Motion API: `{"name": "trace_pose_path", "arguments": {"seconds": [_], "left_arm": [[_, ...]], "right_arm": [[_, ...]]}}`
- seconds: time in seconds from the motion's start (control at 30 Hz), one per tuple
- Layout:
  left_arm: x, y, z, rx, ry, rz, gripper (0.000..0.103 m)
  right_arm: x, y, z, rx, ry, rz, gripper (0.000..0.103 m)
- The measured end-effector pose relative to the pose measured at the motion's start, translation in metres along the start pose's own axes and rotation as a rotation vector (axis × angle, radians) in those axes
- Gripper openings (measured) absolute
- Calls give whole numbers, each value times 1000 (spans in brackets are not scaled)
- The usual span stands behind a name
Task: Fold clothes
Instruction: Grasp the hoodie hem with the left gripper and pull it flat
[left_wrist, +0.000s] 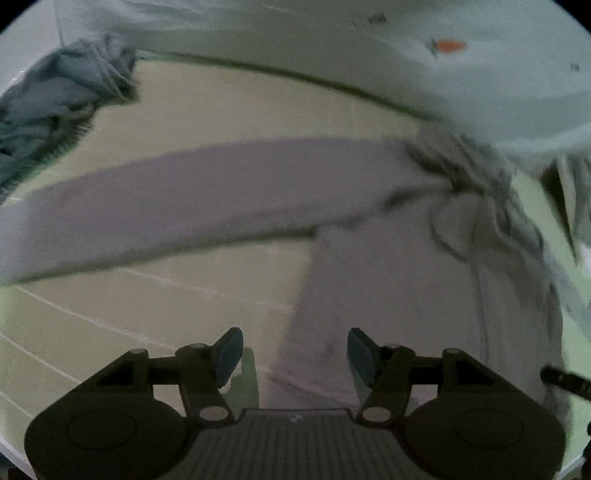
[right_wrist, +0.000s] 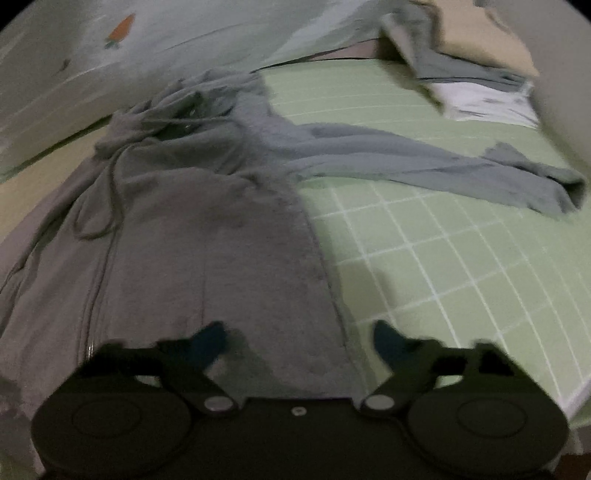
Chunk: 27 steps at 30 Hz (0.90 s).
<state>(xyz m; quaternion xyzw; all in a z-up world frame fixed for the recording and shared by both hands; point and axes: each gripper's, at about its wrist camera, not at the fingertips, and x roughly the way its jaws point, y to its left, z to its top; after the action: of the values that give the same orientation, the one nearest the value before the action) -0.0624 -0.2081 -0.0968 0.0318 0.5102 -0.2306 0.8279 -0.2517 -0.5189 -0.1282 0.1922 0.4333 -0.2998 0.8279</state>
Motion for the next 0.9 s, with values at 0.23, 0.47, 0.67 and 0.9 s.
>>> {"name": "trace_pose_path", "arguments": {"seconds": [0.23, 0.47, 0.67, 0.9], "left_arm": [[-2, -10, -17, -43, -21, 14, 13], [-22, -9, -48, -133, 55, 65, 15], [-28, -33, -39, -158, 11, 181, 45], [-34, -72, -26, -125, -64, 197, 67]], "right_arm": [[-1, -8, -1, -93, -17, 116, 16], [-23, -26, -24, -206, 28, 199, 12], [-24, -70, -3, -131, 4, 254, 42], [-8, -147, 59, -168, -183, -60, 67]]}}
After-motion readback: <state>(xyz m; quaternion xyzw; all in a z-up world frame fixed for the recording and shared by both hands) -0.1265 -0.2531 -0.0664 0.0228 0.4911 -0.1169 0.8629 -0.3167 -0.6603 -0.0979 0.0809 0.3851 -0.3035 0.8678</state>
